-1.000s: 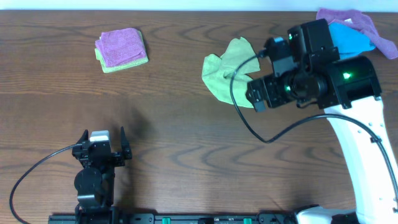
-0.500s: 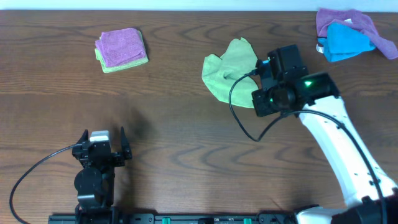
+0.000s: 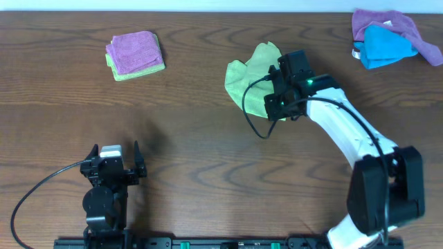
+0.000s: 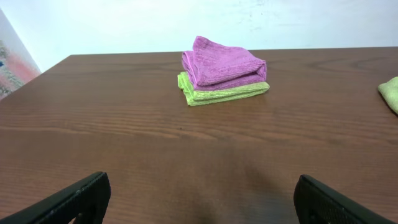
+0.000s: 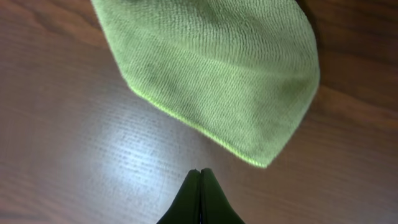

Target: Fold the cloth

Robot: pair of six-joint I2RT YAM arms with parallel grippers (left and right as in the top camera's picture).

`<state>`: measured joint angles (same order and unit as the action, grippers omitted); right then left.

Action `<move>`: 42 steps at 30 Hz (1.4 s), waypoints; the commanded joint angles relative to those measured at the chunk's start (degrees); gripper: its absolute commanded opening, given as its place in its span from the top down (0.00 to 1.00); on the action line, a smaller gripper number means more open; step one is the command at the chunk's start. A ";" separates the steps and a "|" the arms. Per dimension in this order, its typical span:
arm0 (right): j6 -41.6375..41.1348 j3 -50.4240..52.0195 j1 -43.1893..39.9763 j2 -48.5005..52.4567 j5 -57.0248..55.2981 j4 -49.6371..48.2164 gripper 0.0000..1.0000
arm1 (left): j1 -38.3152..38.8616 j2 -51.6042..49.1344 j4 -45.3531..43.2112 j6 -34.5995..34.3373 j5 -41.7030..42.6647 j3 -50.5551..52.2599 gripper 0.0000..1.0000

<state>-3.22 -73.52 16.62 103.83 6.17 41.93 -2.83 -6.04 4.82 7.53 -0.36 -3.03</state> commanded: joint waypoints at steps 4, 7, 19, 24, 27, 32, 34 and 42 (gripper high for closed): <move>-1.33 -2.80 -1.40 4.57 0.50 -3.10 0.99 | 0.24 0.31 0.85 -0.02 -0.04 2.14 0.05; -1.49 -3.37 -2.62 6.45 0.50 -3.67 0.99 | 0.24 0.31 0.85 -0.02 -0.04 2.14 0.05; -1.86 -3.34 -4.94 11.65 0.50 -4.17 0.99 | 0.24 0.31 0.85 -0.02 -0.04 2.14 0.04; -1.86 -3.30 -4.98 11.87 0.48 -1.81 0.99 | 0.24 0.31 0.85 -0.02 -0.04 2.14 0.04; -1.88 -3.30 -4.96 12.33 0.02 2.78 0.99 | 0.24 0.31 0.85 -0.02 -0.04 2.14 0.05; -2.10 -1.99 -4.94 12.33 -3.30 8.66 0.99 | 0.24 0.31 0.85 -0.02 -0.04 2.14 0.04; -2.12 -1.81 -4.98 12.15 -3.34 8.81 0.98 | 0.24 0.31 0.85 -0.02 -0.04 2.14 0.05; -2.58 -1.97 -3.21 5.42 -2.93 9.22 0.99 | 0.24 0.31 0.85 -0.02 -0.04 2.14 0.05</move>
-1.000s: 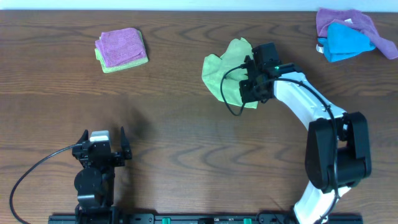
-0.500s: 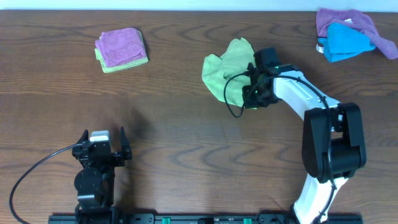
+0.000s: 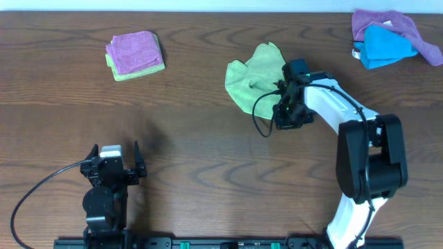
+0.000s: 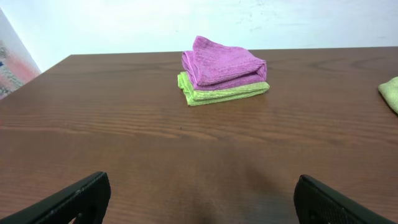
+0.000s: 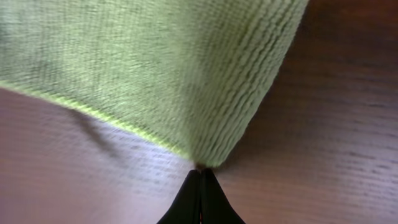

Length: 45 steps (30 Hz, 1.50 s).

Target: Fold the cloth

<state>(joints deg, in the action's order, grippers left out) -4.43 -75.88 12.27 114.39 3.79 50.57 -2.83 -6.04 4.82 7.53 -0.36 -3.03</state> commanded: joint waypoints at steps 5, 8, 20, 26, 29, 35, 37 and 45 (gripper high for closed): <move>-1.27 0.42 1.79 -12.33 0.09 -0.31 0.98 | 0.24 0.31 0.85 -0.02 -0.04 2.14 0.05; 0.24 0.42 1.60 -13.27 0.07 -3.48 0.99 | 0.24 0.31 0.85 -0.02 -0.04 2.14 0.05; 0.44 -9.11 0.92 0.00 2.89 -8.59 0.99 | 0.24 0.31 0.85 -0.02 -0.04 2.14 0.05; 0.44 -9.25 0.72 2.51 2.91 -9.44 0.99 | 0.24 0.31 0.85 -0.02 -0.04 2.14 0.05; 0.15 -9.22 0.87 4.20 2.97 -8.57 0.99 | 0.24 0.31 0.85 -0.02 -0.04 2.14 0.05; 0.17 -9.22 1.09 4.57 3.08 -7.89 0.99 | 0.24 0.31 0.85 -0.02 -0.04 2.14 0.05; 0.17 -9.18 1.03 4.59 3.08 -7.87 0.99 | 0.24 0.31 0.85 -0.02 -0.04 2.14 0.05; 0.22 -8.44 1.05 4.87 1.99 -7.37 0.99 | 0.24 0.31 0.85 -0.02 -0.04 2.14 0.05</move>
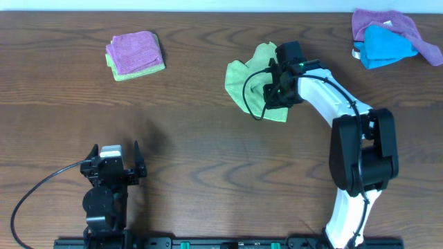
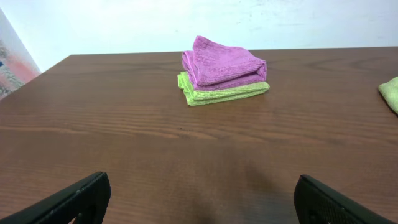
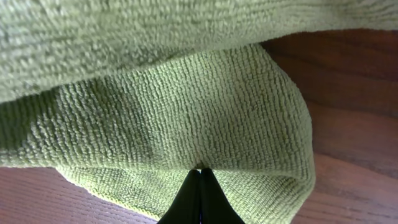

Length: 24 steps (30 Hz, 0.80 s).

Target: Fold the cloth

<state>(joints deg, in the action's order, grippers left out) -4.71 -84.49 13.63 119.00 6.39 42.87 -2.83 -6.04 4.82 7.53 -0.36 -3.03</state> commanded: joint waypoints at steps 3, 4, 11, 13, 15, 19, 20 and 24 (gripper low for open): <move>0.50 0.90 -0.31 0.26 -0.94 0.35 0.99 | 0.24 0.31 0.85 -0.02 -0.04 2.14 0.05; 0.50 1.20 -0.31 0.28 -1.33 0.24 0.99 | 0.24 0.31 0.85 -0.02 -0.04 2.14 0.05; 0.59 2.19 -0.33 0.28 -3.21 -0.37 0.99 | 0.24 0.31 0.85 -0.02 -0.04 2.14 0.05; 0.74 2.71 -0.31 0.28 -3.23 -1.25 0.99 | 0.24 0.31 0.85 -0.02 -0.04 2.14 0.05; 0.72 3.78 -0.33 0.28 -3.21 -2.47 0.99 | 0.24 0.31 0.85 -0.02 -0.04 2.14 0.05; 0.70 5.57 -0.33 0.28 -3.21 -3.56 0.99 | 0.24 0.31 0.85 -0.02 -0.04 2.14 0.05; 0.70 5.75 -0.33 0.28 -3.21 -3.56 0.99 | 0.24 0.31 0.85 -0.02 -0.04 2.14 0.05; 0.70 7.26 -0.33 0.28 -3.21 -3.34 0.99 | 0.24 0.31 0.85 -0.02 -0.04 2.14 0.05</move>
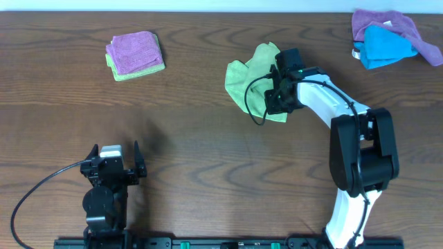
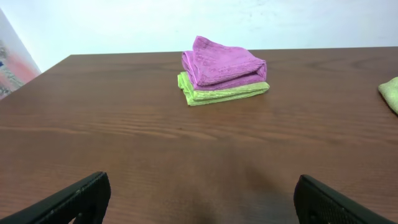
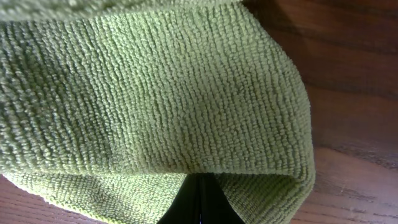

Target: Fold the cloth

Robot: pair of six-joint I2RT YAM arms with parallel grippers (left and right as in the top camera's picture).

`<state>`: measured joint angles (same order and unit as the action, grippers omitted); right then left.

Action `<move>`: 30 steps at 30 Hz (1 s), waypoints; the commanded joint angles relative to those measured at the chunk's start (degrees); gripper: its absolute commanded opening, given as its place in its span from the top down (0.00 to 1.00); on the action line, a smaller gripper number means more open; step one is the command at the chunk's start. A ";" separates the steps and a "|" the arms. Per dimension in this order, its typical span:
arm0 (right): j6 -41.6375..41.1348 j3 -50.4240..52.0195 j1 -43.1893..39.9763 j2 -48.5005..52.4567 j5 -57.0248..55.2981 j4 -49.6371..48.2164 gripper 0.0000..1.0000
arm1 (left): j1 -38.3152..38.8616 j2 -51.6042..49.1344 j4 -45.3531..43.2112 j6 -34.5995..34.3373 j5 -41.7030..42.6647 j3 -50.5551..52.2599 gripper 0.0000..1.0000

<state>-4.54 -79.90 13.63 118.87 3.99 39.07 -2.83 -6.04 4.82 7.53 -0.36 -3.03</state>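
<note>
A light green cloth [image 1: 249, 79] lies crumpled at the middle of the table; the right wrist view fills with its terry surface [image 3: 155, 106]. My right gripper [image 1: 278, 97] sits at the cloth's right side. Its fingers are shut, and the tips [image 3: 200, 178] are tucked into a fold of the cloth's doubled-over corner. My left gripper [image 2: 202, 199] rests open near the front left, far from the cloth, with only bare wood between its fingers. The cloth's left edge [image 2: 390, 92] shows at that view's right border.
A folded purple cloth on a folded green one [image 1: 135, 55] sits at the back left, seen too in the left wrist view as a stack [image 2: 224, 68]. A loose purple and blue cloth heap [image 1: 387, 34] lies at the back right corner. The right arm's cable [image 1: 252, 104] loops over the green cloth.
My right gripper has shifted slightly toward the front of the table, still shut on the cloth's corner. The folded-over layer now covers more of the wrist view. The left arm has not moved.
My right gripper was shut just off the cloth's near right corner. Then the corner met its tips, drawn to a point. Then the gripper stood over the cloth with that corner doubled back onto it, and it holds there now. The left gripper stayed open throughout.
</note>
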 commanded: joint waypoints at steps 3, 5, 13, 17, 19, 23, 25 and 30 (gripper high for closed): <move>0.28 5.16 -0.33 0.42 -0.79 0.61 0.99 | 0.24 0.31 0.85 -0.02 -0.04 2.14 0.05; -0.17 7.63 -0.33 0.42 -0.79 0.79 0.99 | 0.24 0.31 0.85 -0.02 -0.04 2.14 0.05; -1.51 13.97 0.04 0.15 -0.48 3.43 0.99 | 0.24 0.31 0.85 -0.02 -0.04 2.14 0.05; -3.34 16.20 0.72 -4.11 -0.48 2.89 0.98 | 0.24 0.31 0.85 -0.02 -0.04 2.14 0.04; -3.58 18.25 1.05 -8.57 -0.66 1.29 0.98 | 0.24 0.31 0.85 -0.02 -0.04 2.14 0.05; -3.61 23.39 0.98 -18.27 -1.95 -1.18 0.98 | 0.24 0.31 0.85 -0.02 -0.04 2.14 0.05; -3.63 25.92 0.98 -21.62 -2.54 -1.29 0.98 | 0.24 0.31 0.85 -0.02 -0.04 2.14 0.05; -7.06 32.65 0.98 -27.85 -2.49 -0.66 0.98 | 0.24 0.31 0.85 -0.02 -0.04 2.14 0.05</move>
<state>-8.78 -50.22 14.22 93.76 2.52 37.91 -2.83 -6.04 4.82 7.53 -0.36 -3.03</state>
